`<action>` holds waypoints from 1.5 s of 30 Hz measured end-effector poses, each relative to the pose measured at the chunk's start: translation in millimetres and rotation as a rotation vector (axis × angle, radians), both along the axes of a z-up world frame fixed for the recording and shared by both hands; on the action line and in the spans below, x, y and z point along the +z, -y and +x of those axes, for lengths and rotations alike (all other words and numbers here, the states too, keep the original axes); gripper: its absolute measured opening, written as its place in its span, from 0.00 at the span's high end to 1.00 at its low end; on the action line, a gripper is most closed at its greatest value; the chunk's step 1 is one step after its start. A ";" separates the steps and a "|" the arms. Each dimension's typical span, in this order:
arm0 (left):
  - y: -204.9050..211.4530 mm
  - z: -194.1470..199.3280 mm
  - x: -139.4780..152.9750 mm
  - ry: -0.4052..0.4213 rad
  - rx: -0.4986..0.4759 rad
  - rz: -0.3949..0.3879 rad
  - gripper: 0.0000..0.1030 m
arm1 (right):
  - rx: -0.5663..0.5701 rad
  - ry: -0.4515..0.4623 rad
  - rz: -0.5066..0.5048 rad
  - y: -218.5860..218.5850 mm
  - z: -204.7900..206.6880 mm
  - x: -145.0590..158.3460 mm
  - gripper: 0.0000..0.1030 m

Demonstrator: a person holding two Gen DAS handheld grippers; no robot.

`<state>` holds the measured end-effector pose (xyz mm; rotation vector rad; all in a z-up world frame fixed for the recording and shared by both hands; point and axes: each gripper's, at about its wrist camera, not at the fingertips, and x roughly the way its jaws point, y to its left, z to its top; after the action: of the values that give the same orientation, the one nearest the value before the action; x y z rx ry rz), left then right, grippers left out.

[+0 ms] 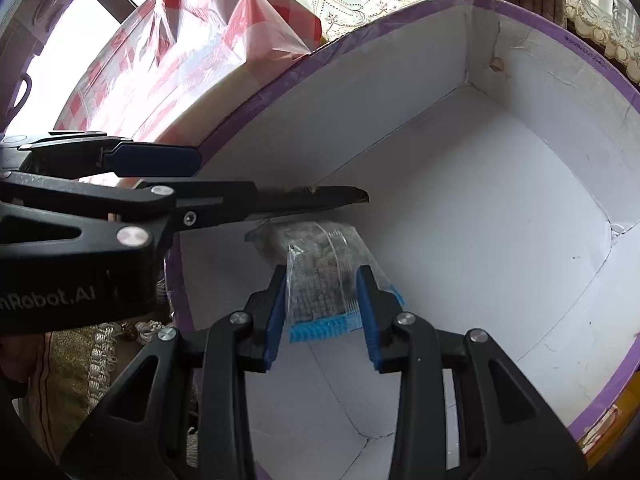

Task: Organize snacks
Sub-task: 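Carry both packets to the white box and open both tools to drop them, then move both tools back over the snack pile on the table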

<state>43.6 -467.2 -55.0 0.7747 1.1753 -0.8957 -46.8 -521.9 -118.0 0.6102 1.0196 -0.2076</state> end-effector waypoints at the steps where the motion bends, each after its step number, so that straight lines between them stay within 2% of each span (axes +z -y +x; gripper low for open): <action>1: 0.9 0.2 -1.9 0.007 0.002 0.009 0.49 | 0.003 0.001 -0.006 0.2 0.2 1.6 0.60; 4: 1.4 1.4 -6.4 0.008 0.017 0.021 0.45 | -0.001 -0.009 -0.039 5.4 -0.9 6.6 0.48; 6: 0.1 2.9 -3.0 0.014 0.023 0.007 0.39 | -0.011 -0.026 -0.067 11.0 -3.3 10.0 0.38; 9: -11.3 3.3 10.8 0.034 0.041 -0.040 0.30 | -0.038 -0.039 -0.102 17.7 -5.1 18.1 0.35; 13: -34.8 13.1 36.3 0.071 0.119 -0.131 0.29 | -0.090 -0.026 -0.194 25.9 -9.4 39.8 0.30; 15: -46.3 14.5 53.7 0.123 0.176 -0.188 0.29 | -0.117 -0.017 -0.271 24.8 -10.2 54.6 0.29; 16: -54.3 15.4 62.0 0.156 0.202 -0.219 0.29 | -0.127 -0.006 -0.312 4.7 -7.0 68.3 0.29; 18: -69.1 13.8 76.7 0.236 0.240 -0.261 0.26 | -0.137 0.022 -0.395 -3.3 -4.6 84.6 0.28; 22: -106.8 17.5 93.5 0.401 0.347 -0.277 0.26 | -0.098 0.102 -0.498 -24.1 9.2 105.9 0.24; 27: -172.8 31.7 104.8 0.414 0.520 -0.279 0.26 | -0.015 0.149 -0.455 -45.8 28.9 125.7 0.24; 31: -223.2 36.4 107.9 0.435 0.641 -0.283 0.26 | 0.070 0.189 -0.462 -76.8 43.1 139.6 0.24; 34: -255.8 40.4 106.9 0.444 0.710 -0.287 0.26 | 0.160 0.236 -0.396 -101.4 55.6 145.7 0.24; 37: -287.1 44.9 106.4 0.445 0.773 -0.290 0.26 | 0.220 0.235 -0.433 -132.3 69.2 150.6 0.24; 45: -371.4 57.5 102.1 0.395 0.921 -0.351 0.26 | 0.338 0.220 -0.430 -192.0 101.7 150.4 0.24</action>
<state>101.1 -95.7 47.1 0.0617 0.8413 -0.1450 54.9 -329.8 32.4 0.0628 0.8154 -0.0548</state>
